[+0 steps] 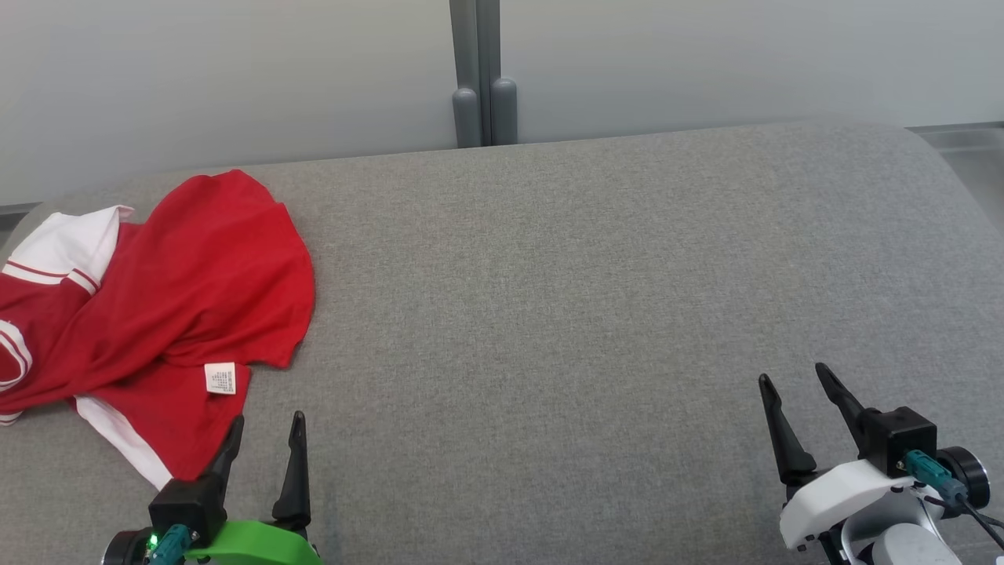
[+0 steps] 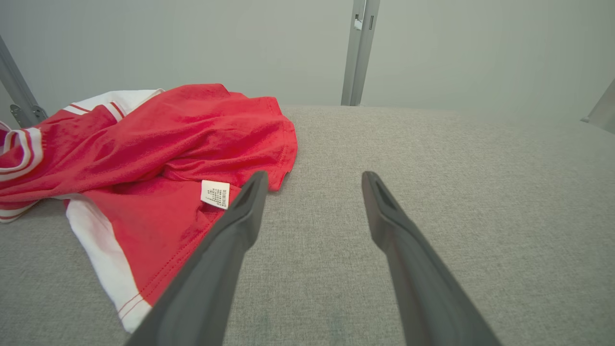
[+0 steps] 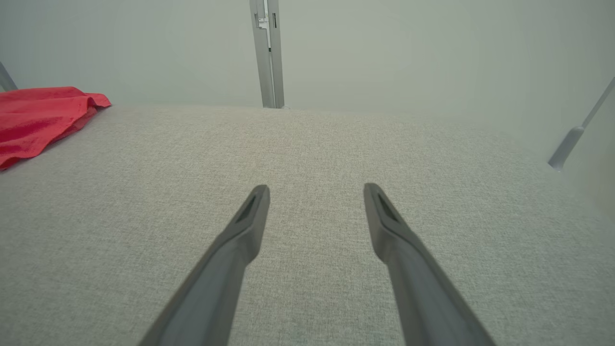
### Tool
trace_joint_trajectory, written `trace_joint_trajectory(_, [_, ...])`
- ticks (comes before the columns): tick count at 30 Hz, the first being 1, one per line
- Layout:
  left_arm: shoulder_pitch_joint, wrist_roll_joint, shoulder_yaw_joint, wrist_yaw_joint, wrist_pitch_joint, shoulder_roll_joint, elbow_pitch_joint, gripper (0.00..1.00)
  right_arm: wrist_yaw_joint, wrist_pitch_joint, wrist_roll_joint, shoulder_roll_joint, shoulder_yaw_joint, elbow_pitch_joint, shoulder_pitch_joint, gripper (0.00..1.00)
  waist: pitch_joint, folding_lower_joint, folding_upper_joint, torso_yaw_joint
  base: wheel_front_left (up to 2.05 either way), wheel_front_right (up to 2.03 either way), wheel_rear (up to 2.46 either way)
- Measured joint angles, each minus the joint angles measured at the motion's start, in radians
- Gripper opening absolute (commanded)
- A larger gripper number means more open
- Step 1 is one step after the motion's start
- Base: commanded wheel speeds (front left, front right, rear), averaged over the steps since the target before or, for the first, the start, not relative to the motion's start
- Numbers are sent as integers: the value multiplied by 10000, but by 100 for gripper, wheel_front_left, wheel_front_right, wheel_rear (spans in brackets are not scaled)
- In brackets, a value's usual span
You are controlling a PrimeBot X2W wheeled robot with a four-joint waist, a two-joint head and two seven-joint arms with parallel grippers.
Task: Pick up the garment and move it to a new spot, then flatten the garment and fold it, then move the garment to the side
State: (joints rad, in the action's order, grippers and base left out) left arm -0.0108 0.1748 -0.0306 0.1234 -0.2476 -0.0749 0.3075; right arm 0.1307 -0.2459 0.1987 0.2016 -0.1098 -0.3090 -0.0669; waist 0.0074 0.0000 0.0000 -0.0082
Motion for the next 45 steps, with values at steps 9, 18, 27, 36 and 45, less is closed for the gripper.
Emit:
trace_joint_trajectory(9, [-18,-84,88,38,-148,100,284,100,0,-167,-360,81,-27,-163,13,100,-20,0,0,-39,0,0,0])
trace_joint_trajectory(18, [-50,92,96,54,-167,159,316,100,0,-167,-313,2,-2,-224,19,100,-50,0,0,-79,0,0,0])
trace_joint_trajectory(27, [-56,182,15,56,-167,184,360,100,0,-167,-259,40,-4,-236,21,100,-62,0,0,-142,0,0,0])
trace_joint_trajectory(36, [-60,184,-15,56,-165,194,383,100,0,-169,-259,42,23,-236,22,100,-112,0,0,-144,0,0,0])
trace_joint_trajectory(45, [-178,182,-121,56,-169,215,433,100,0,-169,-259,-2,-25,-142,156,100,-141,0,0,441,0,0,0])
